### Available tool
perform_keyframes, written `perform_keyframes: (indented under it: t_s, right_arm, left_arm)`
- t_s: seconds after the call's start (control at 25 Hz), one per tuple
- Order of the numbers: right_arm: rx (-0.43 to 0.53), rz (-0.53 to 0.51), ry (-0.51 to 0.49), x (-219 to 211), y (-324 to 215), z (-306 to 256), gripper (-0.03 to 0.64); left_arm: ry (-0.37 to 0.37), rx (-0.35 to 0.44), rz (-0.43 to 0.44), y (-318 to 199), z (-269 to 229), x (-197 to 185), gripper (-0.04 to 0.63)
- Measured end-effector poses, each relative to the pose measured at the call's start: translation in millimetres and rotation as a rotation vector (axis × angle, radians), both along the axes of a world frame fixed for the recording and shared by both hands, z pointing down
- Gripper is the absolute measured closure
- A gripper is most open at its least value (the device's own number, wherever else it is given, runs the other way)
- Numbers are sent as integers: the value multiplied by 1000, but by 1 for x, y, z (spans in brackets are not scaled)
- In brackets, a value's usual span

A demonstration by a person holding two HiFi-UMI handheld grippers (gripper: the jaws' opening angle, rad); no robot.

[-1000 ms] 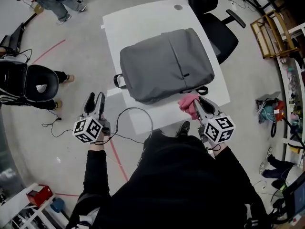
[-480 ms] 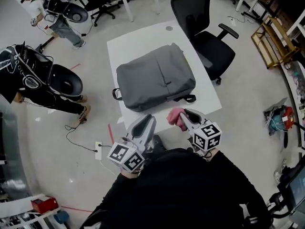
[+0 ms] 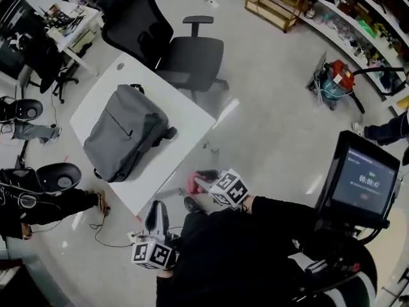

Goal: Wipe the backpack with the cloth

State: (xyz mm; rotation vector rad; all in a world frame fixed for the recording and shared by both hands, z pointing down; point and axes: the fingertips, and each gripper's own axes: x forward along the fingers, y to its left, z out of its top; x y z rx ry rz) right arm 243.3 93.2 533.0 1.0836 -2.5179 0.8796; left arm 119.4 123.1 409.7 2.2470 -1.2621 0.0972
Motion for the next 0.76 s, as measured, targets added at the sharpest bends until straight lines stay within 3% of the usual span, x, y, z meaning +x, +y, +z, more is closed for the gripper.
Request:
perform_keyframes:
  t_s: [0.2, 0.36, 0.48, 0.76]
  right_arm:
    - [33, 18, 7, 13, 13, -13, 545]
    - [59, 30, 21, 2, 16, -19, 545]
    - [56, 27, 41, -33, 26, -21, 545]
    - [66, 21, 93, -157, 53, -8, 545]
  left_arm:
    - [-9, 0, 58, 7, -6, 23, 523]
    - [-9, 28, 84, 10, -11, 13, 525]
    - [12, 35, 80, 19, -9, -26, 523]
    - [33, 18, 59, 38, 12, -158, 523]
